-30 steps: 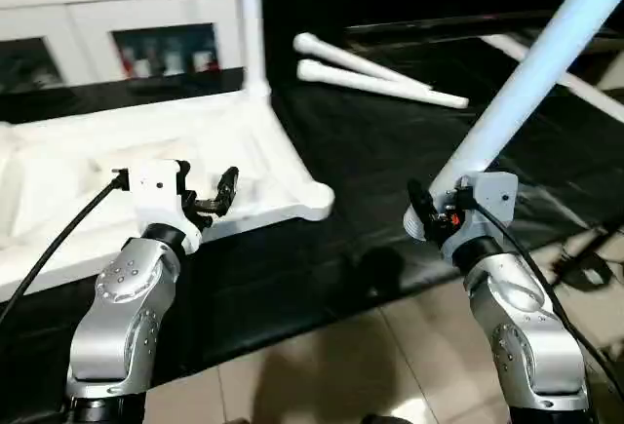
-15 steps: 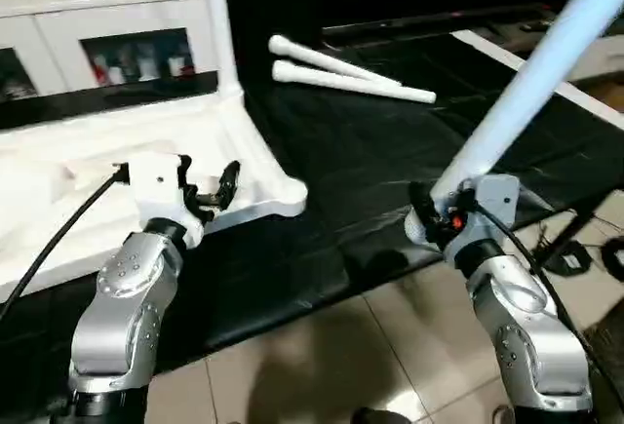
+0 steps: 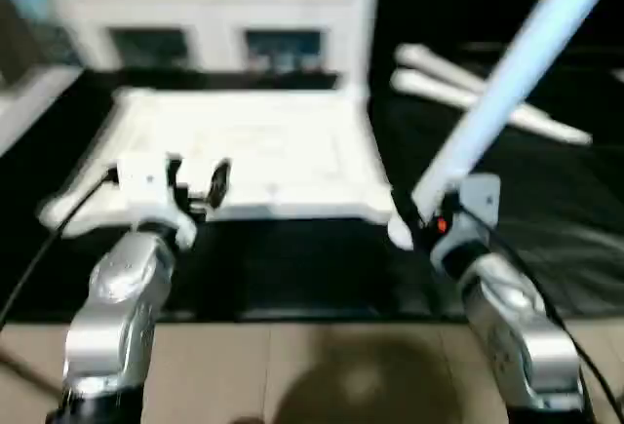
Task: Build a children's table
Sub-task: Move to table
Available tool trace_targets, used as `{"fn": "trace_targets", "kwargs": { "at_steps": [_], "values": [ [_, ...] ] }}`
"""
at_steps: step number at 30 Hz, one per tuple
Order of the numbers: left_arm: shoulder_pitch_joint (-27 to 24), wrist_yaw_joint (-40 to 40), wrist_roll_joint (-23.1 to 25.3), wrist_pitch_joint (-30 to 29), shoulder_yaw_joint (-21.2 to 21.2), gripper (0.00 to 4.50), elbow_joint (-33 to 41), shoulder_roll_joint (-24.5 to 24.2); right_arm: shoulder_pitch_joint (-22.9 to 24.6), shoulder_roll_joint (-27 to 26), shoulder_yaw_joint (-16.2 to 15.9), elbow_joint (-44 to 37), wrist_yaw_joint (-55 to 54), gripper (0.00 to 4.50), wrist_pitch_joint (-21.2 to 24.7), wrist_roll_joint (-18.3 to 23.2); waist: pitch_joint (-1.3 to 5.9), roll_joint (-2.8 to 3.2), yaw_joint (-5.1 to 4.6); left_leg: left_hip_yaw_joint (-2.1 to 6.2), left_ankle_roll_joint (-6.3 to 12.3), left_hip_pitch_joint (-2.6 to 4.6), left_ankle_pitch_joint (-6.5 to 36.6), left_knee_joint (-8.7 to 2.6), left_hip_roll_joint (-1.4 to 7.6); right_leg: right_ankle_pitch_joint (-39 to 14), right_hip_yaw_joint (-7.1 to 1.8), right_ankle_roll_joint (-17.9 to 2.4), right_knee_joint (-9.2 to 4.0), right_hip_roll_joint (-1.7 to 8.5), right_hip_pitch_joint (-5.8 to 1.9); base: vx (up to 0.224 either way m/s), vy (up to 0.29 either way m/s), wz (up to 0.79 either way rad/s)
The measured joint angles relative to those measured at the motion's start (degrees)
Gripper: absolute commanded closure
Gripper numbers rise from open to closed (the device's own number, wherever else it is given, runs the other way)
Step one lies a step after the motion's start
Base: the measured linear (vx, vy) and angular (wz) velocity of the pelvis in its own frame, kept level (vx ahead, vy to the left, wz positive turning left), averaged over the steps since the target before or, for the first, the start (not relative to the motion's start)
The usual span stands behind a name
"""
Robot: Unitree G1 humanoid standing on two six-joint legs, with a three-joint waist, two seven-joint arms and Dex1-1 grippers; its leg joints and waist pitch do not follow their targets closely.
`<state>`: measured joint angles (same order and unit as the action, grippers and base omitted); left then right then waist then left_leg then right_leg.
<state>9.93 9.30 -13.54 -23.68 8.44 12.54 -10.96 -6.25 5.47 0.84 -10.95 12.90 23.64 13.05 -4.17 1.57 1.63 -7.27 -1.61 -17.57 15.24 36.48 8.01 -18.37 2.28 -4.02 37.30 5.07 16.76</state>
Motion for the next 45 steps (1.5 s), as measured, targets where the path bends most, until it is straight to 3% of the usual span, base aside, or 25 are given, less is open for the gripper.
{"fn": "trace_targets", "kwargs": {
  "at_steps": [1, 3, 5, 7, 8, 10, 11, 12, 13, 14, 16, 17, 19, 20, 23, 25, 26, 27, 28, 30, 32, 33, 34, 38, 45],
  "values": [
    [0.0, 0.0, 0.0, 0.0, 0.1, 0.49, -0.1, 0.0, -0.2, 0.0, 0.0, -0.1, 0.0, 2.55, 0.0, 0.2, 0.29, -0.54, -1.13, 0.04, 0.50, 0.20, -0.2, 0.06, -0.37, 0.8, 0.12, 0.3, 0.27, 0.31, 0.40, 0.100, 0.020, -0.07],
    [0.3, 0.0, 0.0, 0.0, -0.4, 0.49, -0.1, 0.4, 0.0, 0.4, 0.7, -0.1, -0.1, 2.55, 0.0, 0.3, 1.06, -1.19, -2.35, -0.21, 0.89, -0.28, 0.2, 0.02, -0.64, 1.3, -0.49, 4.9, -0.78, 0.72, -0.24, 0.115, -0.004, -0.02],
    [1.5, 0.4, -0.2, -0.1, -2.6, 0.49, -0.1, 1.2, 0.4, 1.2, 2.4, 0.0, -0.4, 2.55, 0.0, 0.2, 1.48, -0.77, -2.80, 0.20, 1.90, -1.72, 0.7, 0.32, -0.38, 1.8, -0.39, 6.7, -2.40, -0.14, -0.40, 0.148, -0.021, 0.03],
    [1.6, 0.5, -0.3, -0.1, -2.7, 0.49, -0.2, 1.2, 0.4, 1.5, 3.1, 0.0, -0.5, 2.55, 0.0, 0.2, 1.81, -0.30, -2.90, 0.88, 2.28, -2.41, 1.2, 0.66, -0.08, 1.6, -0.09, 6.4, -2.84, -0.77, -0.40, 0.149, -0.029, 0.07],
    [1.5, 0.5, -0.3, -0.1, -2.5, 0.49, -0.2, 0.9, 0.4, 1.5, 3.1, 0.0, -0.5, 2.55, 0.0, 0.2, 1.91, -0.26, -2.92, 1.50, 1.93, -2.10, 1.3, 0.47, 0.01, 1.4, 0.08, 6.1, -2.51, -0.96, -0.13, 0.189, -0.092, 0.10],
    [0.8, 0.5, -0.2, -0.2, -1.2, 0.49, -0.6, 0.2, -0.6, 0.4, 1.1, 0.1, -0.1, 2.55, -0.1, 0.3, 2.04, -0.53, -3.82, 2.12, 1.09, -1.07, 1.6, 0.08, -0.63, 0.8, 0.21, 4.0, 3.34, -0.08, 3.58, 0.177, -0.110, 0.05],
    [0.9, 0.5, -0.2, -0.2, -1.2, 0.49, -0.7, 0.1, -0.5, 0.3, 0.6, 0.1, 0.0, 2.55, -0.1, 0.3, 2.16, -0.81, -3.93, 2.05, 1.42, -0.66, 1.8, 0.07, -0.94, 0.9, -0.01, 4.2, 3.84, 0.13, 4.87, 0.085, -0.089, 0.03],
    [1.1, 0.6, -0.2, -0.1, -1.3, 0.49, -0.7, 0.2, -0.4, 0.5, 0.7, 0.1, 0.0, 2.55, -0.1, 0.3, 2.37, -1.56, -3.93, 1.75, 1.42, -0.37, 2.2, 0.15, -1.60, 1.4, -0.56, 4.1, 1.93, 0.71, 5.82, 0.085, -0.089, 0.03],
    [1.3, 0.6, -0.2, -0.1, -1.5, 0.49, -0.7, 0.7, -0.3, 1.3, 1.0, 0.1, 0.1, 2.55, -0.1, 0.3, 2.43, -2.09, -3.77, 1.53, 2.12, -0.39, 2.8, 0.81, -2.22, 2.0, -1.44, 6.0, 2.42, 0.72, 5.44, 0.057, -0.074, 0.20],
    [1.1, 0.8, -0.3, -0.2, -2.9, 0.49, -0.8, 1.8, 0.0, 2.4, 2.0, 0.4, 0.0, 2.55, -0.1, 0.3, 2.07, -2.08, -2.48, 1.25, 6.25, -0.58, 3.7, 2.80, -2.10, 1.6, -1.81, 5.1, 1.77, 0.11, 4.44, 0.076, -0.069, 0.07],
    [1.1, 1.2, -0.4, -0.2, -4.2, 0.49, -0.8, 2.1, -0.1, 3.2, 3.5, 0.5, 0.0, 2.55, -0.1, 0.3, 2.00, -1.86, -1.53, 1.59, 6.47, -2.53, 3.1, 6.05, -2.26, 1.7, -1.57, 4.8, 0.56, -0.27, 2.80, 0.085, -0.058, -0.02],
    [1.2, 1.3, -0.3, -0.1, -4.2, 0.49, -0.8, 2.0, -0.1, 3.3, 3.7, 0.3, 0.1, 2.55, -0.1, 0.3, 2.08, -1.39, -1.19, 1.62, 5.08, -3.45, 2.3, 5.13, -1.99, 1.7, -1.07, 4.6, -0.34, -0.99, 1.63, 0.078, -0.027, -0.07],
    [1.1, 1.3, -0.4, -0.1, -4.0, 0.49, -0.6, 1.6, -0.3, 3.1, 3.7, 0.0, 0.2, 2.55, -0.2, 0.3, 1.82, 1.09, -1.31, 1.90, 0.79, -3.80, -0.7, 1.74, 0.00, 1.2, 0.65, 4.5, -0.90, -3.00, -0.35, 0.082, 0.002, -0.08],
    [0.9, 1.3, -0.3, -0.1, -3.7, 0.49, -0.6, 1.3, -0.3, 2.5, 3.5, 0.1, 0.2, 2.55, -0.2, 0.3, 1.68, 0.90, -1.67, 2.09, 0.47, -3.46, -0.6, 1.63, 0.08, 1.1, 0.98, 4.3, -1.36, -2.87, -0.96, 0.136, 0.057, -0.01],
    [0.8, 1.2, -0.3, -0.2, -2.2, 0.49, -1.0, 0.7, -0.7, 2.3, 1.2, 0.0, 0.9, 2.55, -0.2, 0.3, 1.64, 0.38, -3.28, 2.34, 1.09, -2.77, -0.2, 0.89, -0.75, 0.1, 1.44, 0.5, 0.45, -2.18, 0.44, 0.124, 0.039, 0.00],
    [0.8, 1.2, -0.3, -0.1, -2.1, 0.49, -1.0, 0.7, -0.7, 2.8, 1.4, 0.0, 0.9, 2.55, -0.2, 0.3, 1.96, -0.34, -4.65, 2.03, 1.51, -2.29, 0.1, 0.88, -1.50, 0.6, 0.91, 2.4, 3.22, -1.32, 3.08, 0.096, 0.005, 0.00],
    [1.0, 1.2, -0.3, -0.1, -2.2, 0.49, -1.0, 0.8, -0.7, 3.0, 1.6, 0.0, 0.9, 2.55, -0.2, 0.3, 2.14, -1.02, -4.94, 1.58, 1.56, -2.17, 0.2, 0.79, -2.11, 1.3, -0.01, 3.1, 1.85, -0.68, 4.23, 0.074, -0.059, 0.10],
    [1.1, 1.2, -0.3, -0.1, -2.3, 0.49, -1.1, 1.3, -0.5, 3.3, 1.9, 0.0, 0.9, 2.55, -0.2, 0.3, 2.17, -1.60, -4.90, 1.29, 1.80, -2.46, 0.4, 1.20, -2.68, 1.8, -0.61, 5.4, 2.05, -0.16, 4.06, 0.074, -0.059, 0.10],
    [1.1, 1.4, -0.4, -0.1, -3.5, 0.49, -1.3, 2.1, -0.2, 4.0, 2.7, 0.5, 0.9, 2.55, -0.2, 0.3, 2.02, -1.80, -4.19, 0.98, 5.76, -2.86, 1.3, 2.17, -2.53, 1.7, -1.12, 4.8, 1.53, -0.73, 3.65, 0.086, -0.086, 0.03],
    [1.2, 1.7, -0.5, -0.1, -4.8, 0.49, -1.4, 2.5, -0.3, 4.3, 3.7, 0.7, 0.9, 2.55, -0.1, 0.3, 2.03, -1.68, -2.93, 1.27, 7.01, -4.00, 1.4, 4.77, -2.37, 1.9, -1.14, 4.4, 0.42, -1.25, 2.58, 0.082, -0.079, -0.11],
    [1.2, 2.9, -0.9, 0.0, -4.7, 0.49, -1.3, 1.7, -0.7, 4.7, 3.8, 0.4, 1.0, 2.55, -0.1, 0.3, 2.25, -0.74, -2.20, 1.62, 4.02, -4.85, -0.9, 0.59, -0.98, 1.8, 0.05, 4.0, -0.34, -2.74, 1.54, 0.067, -0.032, -0.09],
    [1.1, 3.9, -1.3, 0.0, -4.7, 0.49, -1.4, 0.8, -0.8, 4.5, 3.8, 0.4, 1.1, 2.55, -0.1, 0.3, 2.32, -0.23, -1.85, 1.93, 1.37, -4.69, -2.2, 0.82, -0.21, 1.5, 0.28, 4.0, -0.19, -3.23, 1.23, 0.070, -0.007, -0.05],
    [0.9, 5.0, -1.4, -0.1, -4.8, 0.49, -1.5, -0.1, -0.8, 4.2, 3.6, 0.4, 1.2, 2.55, -0.1, 0.4, 2.30, -0.44, -1.82, 2.00, 0.40, -4.46, -2.2, 0.73, -0.01, 1.5, 0.30, 4.0, -0.38, -3.32, 1.24, 0.085, 0.026, -0.02],
    [0.7, 16.3, -1.6, -0.2, -9.6, 0.49, -2.9, -6.9, -2.8, 4.9, 3.2, 0.8, 2.3, 2.55, 0.0, 1.1, 2.29, -0.96, -0.86, 1.68, 0.40, -5.63, -2.5, 1.17, -0.40, 2.1, -0.10, 4.7, -0.10, -2.80, 2.63, 0.033, 0.018, -0.01],
    [7.0, 33.7, 1.2, 2.0, -19.7, 0.49, -9.7, -16.0, -3.3, 7.1, 4.5, 3.4, 4.0, 2.55, 0.0, 1.2, 2.01, -1.21, 0.21, -0.73, 0.55, -5.04, -3.8, -0.65, -0.09, 2.9, -0.47, 4.4, -0.21, -2.04, 2.96, -0.052, 0.002, 0.01]
  ]
}}
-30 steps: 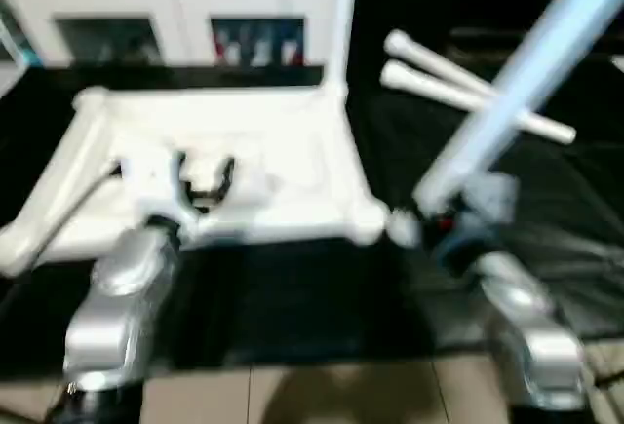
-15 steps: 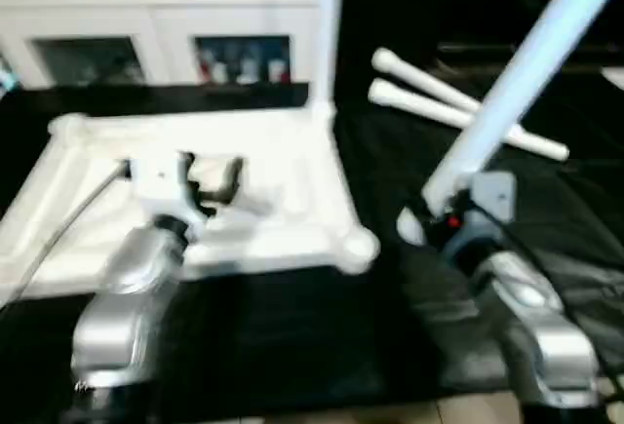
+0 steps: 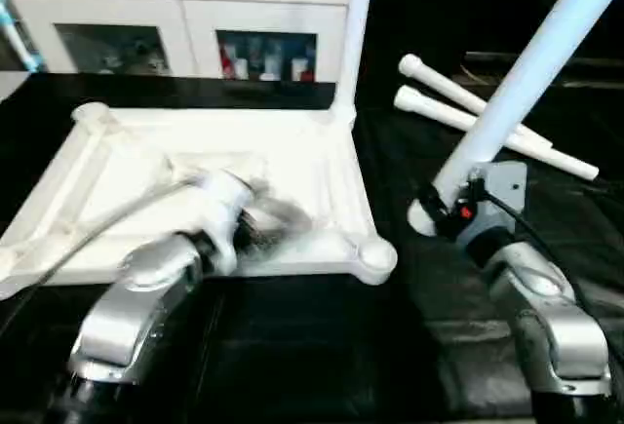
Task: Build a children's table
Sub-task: Move to table, then insert table leg to table base
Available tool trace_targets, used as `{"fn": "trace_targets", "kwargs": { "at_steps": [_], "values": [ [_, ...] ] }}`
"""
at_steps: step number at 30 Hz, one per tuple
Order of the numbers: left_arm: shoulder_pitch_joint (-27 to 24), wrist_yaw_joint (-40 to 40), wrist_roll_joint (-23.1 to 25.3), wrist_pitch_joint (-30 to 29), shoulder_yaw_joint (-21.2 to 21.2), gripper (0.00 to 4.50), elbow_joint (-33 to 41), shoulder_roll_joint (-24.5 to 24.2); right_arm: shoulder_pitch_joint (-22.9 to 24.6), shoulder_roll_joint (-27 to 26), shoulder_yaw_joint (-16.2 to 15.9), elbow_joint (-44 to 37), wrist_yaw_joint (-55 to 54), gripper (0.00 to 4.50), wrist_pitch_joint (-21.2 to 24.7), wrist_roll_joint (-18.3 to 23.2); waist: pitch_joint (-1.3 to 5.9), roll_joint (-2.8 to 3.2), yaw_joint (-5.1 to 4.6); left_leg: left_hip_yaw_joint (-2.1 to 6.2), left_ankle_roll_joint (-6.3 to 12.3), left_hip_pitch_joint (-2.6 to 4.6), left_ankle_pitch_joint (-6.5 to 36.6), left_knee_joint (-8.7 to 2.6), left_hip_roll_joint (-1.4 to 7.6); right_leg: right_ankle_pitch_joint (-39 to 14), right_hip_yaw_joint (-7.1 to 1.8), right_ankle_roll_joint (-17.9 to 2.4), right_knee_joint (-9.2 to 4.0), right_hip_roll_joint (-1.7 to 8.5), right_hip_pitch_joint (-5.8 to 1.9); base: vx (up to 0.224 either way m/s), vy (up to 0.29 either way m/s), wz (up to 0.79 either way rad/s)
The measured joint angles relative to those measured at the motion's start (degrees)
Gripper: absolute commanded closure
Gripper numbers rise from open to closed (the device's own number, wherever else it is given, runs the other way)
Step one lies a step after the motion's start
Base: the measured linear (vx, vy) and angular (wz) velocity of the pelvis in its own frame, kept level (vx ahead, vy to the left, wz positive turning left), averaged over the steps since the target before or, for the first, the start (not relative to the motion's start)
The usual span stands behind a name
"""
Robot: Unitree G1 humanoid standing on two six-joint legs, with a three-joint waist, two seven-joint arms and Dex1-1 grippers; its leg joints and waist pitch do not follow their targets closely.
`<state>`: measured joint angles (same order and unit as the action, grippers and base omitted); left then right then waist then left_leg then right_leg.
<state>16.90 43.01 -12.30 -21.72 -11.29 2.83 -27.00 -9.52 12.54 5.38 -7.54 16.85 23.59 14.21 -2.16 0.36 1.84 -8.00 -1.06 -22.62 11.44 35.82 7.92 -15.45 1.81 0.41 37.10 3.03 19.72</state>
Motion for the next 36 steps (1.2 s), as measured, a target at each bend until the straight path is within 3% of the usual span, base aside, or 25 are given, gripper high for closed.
{"fn": "trace_targets", "kwargs": {
  "at_steps": [3, 8, 11, 19, 24, 29, 36],
  "values": [
    [3.9, 4.0, 1.1, 1.0, -1.0, 0.49, -3.7, -1.6, -1.7, 0.2, 0.7, 0.9, 0.3, 2.55, 0.0, 0.8, -0.21, -0.13, 0.00, -0.97, -0.14, 0.52, -0.3, -0.57, 0.17, 0.4, -0.14, -0.1, 0.02, 0.32, -0.07, -0.081, -0.004, 0.02],
    [8.7, 13.8, 0.9, 0.4, -5.4, 0.49, -10.4, -3.3, -2.1, 1.3, 0.8, 1.4, 1.0, 2.55, 0.0, 0.9, -0.36, 0.02, 0.19, -1.42, -0.20, 0.53, -0.4, -0.59, 0.40, 0.8, -0.19, -0.2, -0.04, 0.38, 0.14, -0.013, 0.001, -0.01],
    [11.3, 17.8, -0.5, -1.9, -6.7, 0.49, -13.0, -1.6, -2.0, 1.7, 0.8, 1.7, 1.1, 2.55, 0.0, 0.7, -0.38, 0.04, 0.22, -1.69, -0.18, 0.50, -0.4, -0.60, 0.49, 0.9, -0.32, -0.2, -0.04, 0.38, 0.24, 0.000, 0.000, 0.00],
    [17.2, 16.7, 3.1, -0.8, -10.0, 1.12, -24.5, 5.2, -1.7, 0.7, -0.3, 1.5, 0.9, 2.55, 0.7, 0.9, -0.41, 0.09, 0.08, -1.95, 0.30, 0.29, -0.7, -0.68, 0.57, 0.8, -0.48, -0.1, -0.16, 0.35, 0.50, 0.000, 0.000, 0.00],
    [18.8, 18.0, 3.8, -0.5, -10.7, 1.32, -28.8, 5.3, -1.6, 0.4, -1.0, 1.5, 0.7, 2.55, 0.6, 0.7, -0.53, 0.42, 0.39, -1.99, 0.40, -0.05, -0.8, -0.70, 0.57, 0.8, -0.52, -0.1, -0.11, 0.35, 0.88, 0.000, 0.000, 0.00],
    [21.2, 18.7, 7.1, 1.4, -12.7, 1.89, -33.6, 5.7, -1.3, 0.2, -1.1, 1.5, 0.1, 2.55, 0.0, -0.3, -0.59, 1.06, 0.98, -2.04, 0.48, -0.17, -0.8, -0.70, 0.55, 0.8, -0.56, -0.1, -0.11, 0.37, 1.00, 0.000, 0.000, 0.00],
    [23.5, 18.5, 9.0, 4.8, -13.3, 2.28, -38.4, 7.2, -0.5, 0.0, -1.4, 1.4, -0.5, 2.55, -0.1, -0.5, -0.53, 1.29, 1.38, -2.04, 0.48, -0.22, -0.8, -0.72, 0.56, 0.8, -0.57, -0.1, -0.10, 0.37, 1.08, 0.000, 0.000, 0.00]
  ]
}}
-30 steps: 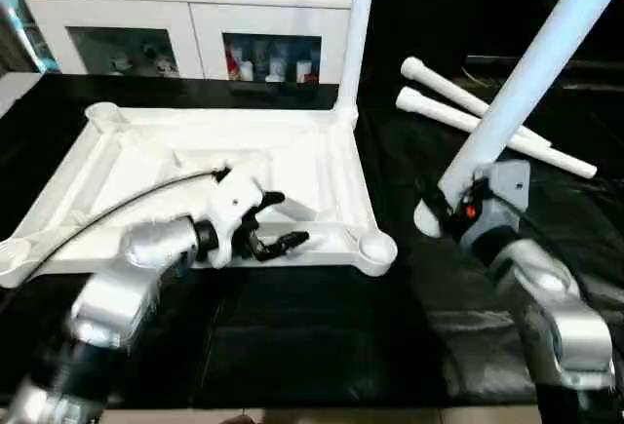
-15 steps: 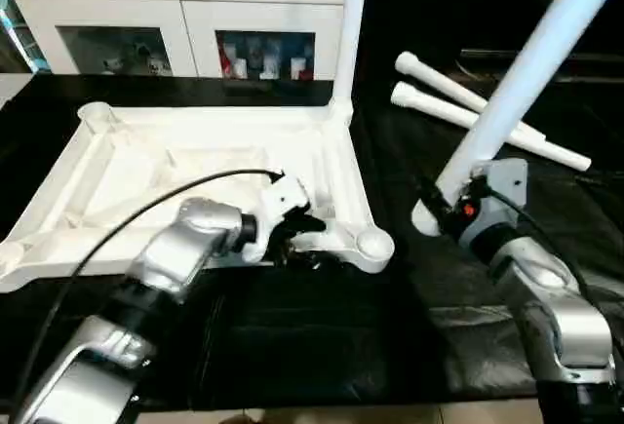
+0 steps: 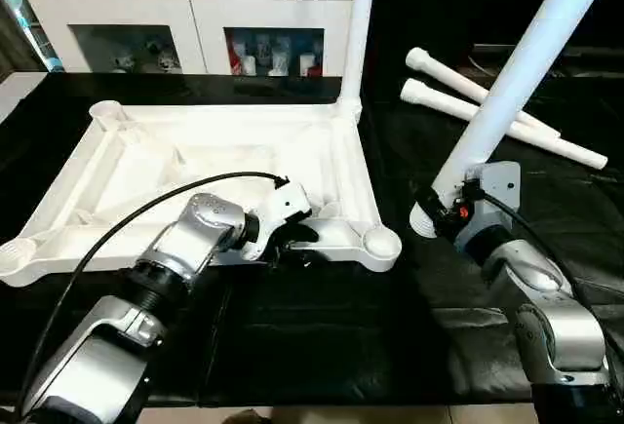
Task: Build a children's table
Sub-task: Insert table leg to table base
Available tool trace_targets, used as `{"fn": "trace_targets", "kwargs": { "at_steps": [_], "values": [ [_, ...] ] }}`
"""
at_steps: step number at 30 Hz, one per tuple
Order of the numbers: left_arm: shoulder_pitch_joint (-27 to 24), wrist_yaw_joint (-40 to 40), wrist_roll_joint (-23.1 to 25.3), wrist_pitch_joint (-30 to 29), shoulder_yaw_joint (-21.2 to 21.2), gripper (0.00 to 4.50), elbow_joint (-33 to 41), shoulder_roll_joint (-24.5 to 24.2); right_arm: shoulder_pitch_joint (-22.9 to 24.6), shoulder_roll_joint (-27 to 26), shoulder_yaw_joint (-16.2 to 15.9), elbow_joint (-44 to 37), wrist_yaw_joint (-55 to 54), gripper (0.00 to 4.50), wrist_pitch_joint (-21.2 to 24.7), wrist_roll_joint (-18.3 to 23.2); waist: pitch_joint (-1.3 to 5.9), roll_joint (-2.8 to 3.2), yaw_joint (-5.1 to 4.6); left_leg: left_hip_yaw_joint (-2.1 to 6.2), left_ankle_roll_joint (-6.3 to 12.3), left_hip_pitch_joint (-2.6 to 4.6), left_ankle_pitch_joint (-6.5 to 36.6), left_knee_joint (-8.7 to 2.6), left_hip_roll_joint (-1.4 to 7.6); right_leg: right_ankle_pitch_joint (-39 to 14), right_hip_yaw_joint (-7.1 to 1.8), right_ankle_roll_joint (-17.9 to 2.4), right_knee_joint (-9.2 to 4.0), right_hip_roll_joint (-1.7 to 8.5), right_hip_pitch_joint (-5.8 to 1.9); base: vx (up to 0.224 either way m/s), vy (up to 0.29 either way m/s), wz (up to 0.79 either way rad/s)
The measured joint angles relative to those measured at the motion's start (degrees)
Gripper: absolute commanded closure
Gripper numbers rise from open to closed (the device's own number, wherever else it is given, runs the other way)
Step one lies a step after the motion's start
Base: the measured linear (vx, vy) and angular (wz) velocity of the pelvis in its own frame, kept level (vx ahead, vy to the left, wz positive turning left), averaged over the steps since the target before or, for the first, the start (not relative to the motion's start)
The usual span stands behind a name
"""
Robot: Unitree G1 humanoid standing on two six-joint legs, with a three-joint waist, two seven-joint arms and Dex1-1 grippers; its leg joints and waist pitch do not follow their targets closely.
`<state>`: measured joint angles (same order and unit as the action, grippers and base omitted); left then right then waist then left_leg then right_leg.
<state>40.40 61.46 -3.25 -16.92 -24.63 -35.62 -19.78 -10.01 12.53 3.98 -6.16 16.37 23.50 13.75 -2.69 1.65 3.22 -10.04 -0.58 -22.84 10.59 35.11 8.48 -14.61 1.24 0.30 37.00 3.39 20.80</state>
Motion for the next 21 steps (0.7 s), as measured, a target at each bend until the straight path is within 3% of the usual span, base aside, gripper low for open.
{"fn": "trace_targets", "kwargs": {
  "at_steps": [10, 21],
  "values": [
    [1.2, 1.7, 0.4, 2.1, 0.6, 3.21, -3.4, 1.0, 0.0, 0.0, 0.0, 0.0, -0.1, 2.55, -0.3, -0.4, 0.01, 0.04, 0.12, -0.01, 0.00, -0.02, 0.0, 0.00, 0.00, 0.0, -0.01, 0.0, 0.00, 0.00, 0.02, 0.000, 0.000, 0.00],
    [2.0, 2.9, 0.8, 3.5, 0.7, 3.93, -5.3, 1.4, 0.0, 0.0, -0.1, 0.0, 0.4, 2.55, -0.5, -0.4, 0.01, 0.04, 0.06, -0.03, 0.00, -0.02, 0.0, 0.00, 0.00, 0.1, -0.05, -0.1, -0.01, 0.00, 0.04, 0.000, 0.000, 0.00]
  ]
}}
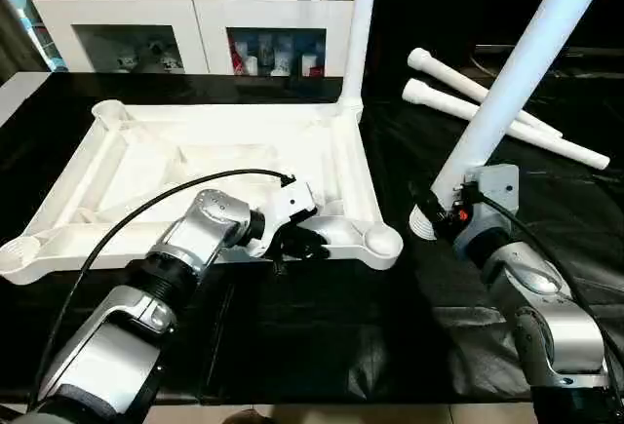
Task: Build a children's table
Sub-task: Insert table leg to table base
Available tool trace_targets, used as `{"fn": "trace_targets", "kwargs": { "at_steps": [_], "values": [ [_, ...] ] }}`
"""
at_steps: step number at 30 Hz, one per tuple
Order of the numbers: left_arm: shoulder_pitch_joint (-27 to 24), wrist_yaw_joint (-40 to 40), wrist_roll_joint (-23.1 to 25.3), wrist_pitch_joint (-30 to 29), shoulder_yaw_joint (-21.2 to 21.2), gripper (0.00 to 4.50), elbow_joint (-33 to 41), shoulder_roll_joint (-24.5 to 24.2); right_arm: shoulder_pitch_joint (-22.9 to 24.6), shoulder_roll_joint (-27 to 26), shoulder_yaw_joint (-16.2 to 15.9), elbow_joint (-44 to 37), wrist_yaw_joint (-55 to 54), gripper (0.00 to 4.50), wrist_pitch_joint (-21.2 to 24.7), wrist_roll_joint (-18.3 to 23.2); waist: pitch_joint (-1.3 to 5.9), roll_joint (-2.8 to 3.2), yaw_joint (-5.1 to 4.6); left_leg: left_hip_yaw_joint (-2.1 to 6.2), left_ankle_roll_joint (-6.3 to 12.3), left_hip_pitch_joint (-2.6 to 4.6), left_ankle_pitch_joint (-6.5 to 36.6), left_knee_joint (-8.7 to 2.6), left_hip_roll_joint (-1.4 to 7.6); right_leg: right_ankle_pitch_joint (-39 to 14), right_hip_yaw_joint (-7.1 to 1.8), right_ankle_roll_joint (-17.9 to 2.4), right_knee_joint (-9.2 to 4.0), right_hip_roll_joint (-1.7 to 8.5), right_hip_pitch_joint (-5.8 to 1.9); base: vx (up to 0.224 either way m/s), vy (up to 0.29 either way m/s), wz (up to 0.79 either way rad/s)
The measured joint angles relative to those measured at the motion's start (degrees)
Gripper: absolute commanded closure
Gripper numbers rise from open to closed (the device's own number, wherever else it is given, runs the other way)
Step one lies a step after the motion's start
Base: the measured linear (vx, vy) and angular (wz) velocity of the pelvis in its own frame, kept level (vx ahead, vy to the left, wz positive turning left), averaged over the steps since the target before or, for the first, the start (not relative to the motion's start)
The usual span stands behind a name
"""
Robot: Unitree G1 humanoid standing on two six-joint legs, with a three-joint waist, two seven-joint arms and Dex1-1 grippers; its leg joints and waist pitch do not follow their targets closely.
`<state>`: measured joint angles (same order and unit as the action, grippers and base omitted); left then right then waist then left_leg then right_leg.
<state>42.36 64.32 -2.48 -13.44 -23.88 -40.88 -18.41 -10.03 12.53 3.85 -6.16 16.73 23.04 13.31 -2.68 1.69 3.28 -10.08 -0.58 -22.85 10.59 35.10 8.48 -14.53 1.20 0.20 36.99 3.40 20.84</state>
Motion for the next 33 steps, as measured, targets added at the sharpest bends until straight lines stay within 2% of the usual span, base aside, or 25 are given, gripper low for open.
{"fn": "trace_targets", "kwargs": {
  "at_steps": [7, 12, 17, 20, 23, 26, 28, 33],
  "values": [
    [0.4, -0.2, 0.0, -2.8, 1.6, 4.38, -0.3, 0.8, 0.0, 0.0, -0.6, 0.0, 0.3, 2.55, 0.0, 0.0, 0.00, 0.03, -0.38, -0.03, 0.00, 0.00, 0.0, -0.09, 0.00, 0.0, -0.03, 0.0, -0.04, 0.00, 0.07, 0.000, 0.000, 0.00],
    [-0.7, -4.0, -0.3, -6.6, 3.3, 4.50, 2.1, 0.9, 0.0, 0.0, -1.1, 0.0, 0.7, 2.55, 0.0, 0.0, 0.00, 0.02, -1.61, -0.08, 0.01, -0.07, 0.0, -0.17, 0.00, 0.0, -0.09, 0.0, -0.12, -0.03, 0.18, 0.000, 0.000, 0.00],
    [-5.1, -8.9, -0.4, -14.1, 6.1, 4.50, 11.2, -0.3, -0.5, -0.5, -1.2, 0.1, 1.0, 2.55, -0.1, 0.1, -0.04, -0.06, -1.83, -0.10, 0.20, -0.08, -0.1, -0.34, 0.04, 0.0, -0.10, 0.0, -0.25, -0.10, 0.24, 0.000, 0.000, 0.00],
    [-7.7, -9.9, -0.5, -17.7, 6.7, 4.50, 16.7, -0.8, -1.2, -0.8, -1.8, 0.2, 1.2, 2.55, -0.2, 0.1, -0.04, -0.06, -1.39, -0.11, 0.26, -0.12, -0.2, -0.38, 0.04, 0.0, -0.09, 0.0, -0.37, -0.10, 0.23, 0.000, 0.000, 0.00],
    [-11.2, -9.2, -0.6, -15.9, 6.4, 4.50, 21.7, -1.8, -1.5, -1.3, -2.3, 0.3, 1.9, 2.55, -0.6, 0.2, -0.04, -0.06, -1.07, -0.13, 0.30, -0.19, -0.1, -0.39, 0.03, 0.0, -0.09, 0.0, -0.49, -0.09, 0.23, 0.000, 0.000, 0.00],
    [-12.5, -7.6, -0.6, -13.4, 5.1, 4.50, 23.8, -2.8, -1.8, -1.4, -2.5, 0.5, 2.7, 2.56, -0.6, 0.6, -0.05, -0.01, -0.60, -0.14, 0.27, -0.18, -0.1, -0.42, 0.03, 0.0, -0.08, 0.0, -0.48, -0.08, 0.23, 0.000, 0.000, 0.00],
    [-12.5, -6.8, -0.1, -11.3, 4.4, 4.50, 23.4, -3.3, -2.1, -0.5, -2.9, 0.6, 5.5, 2.57, -0.5, 2.1, -0.07, 0.03, -0.14, -0.15, 0.16, -0.18, -0.1, -0.45, 0.03, 0.0, -0.07, 0.0, -0.47, -0.08, 0.22, 0.000, 0.000, 0.00],
    [-12.4, -6.3, 0.4, -9.2, 4.3, 4.50, 22.4, -3.2, -3.0, 2.2, -4.4, 0.5, 12.0, 2.57, 1.2, 4.6, -0.05, 0.21, 0.17, -0.16, 0.15, -0.16, -0.1, -0.44, 0.03, 0.0, -0.07, 0.0, -0.46, -0.06, 0.21, 0.000, 0.000, 0.00]
  ]
}}
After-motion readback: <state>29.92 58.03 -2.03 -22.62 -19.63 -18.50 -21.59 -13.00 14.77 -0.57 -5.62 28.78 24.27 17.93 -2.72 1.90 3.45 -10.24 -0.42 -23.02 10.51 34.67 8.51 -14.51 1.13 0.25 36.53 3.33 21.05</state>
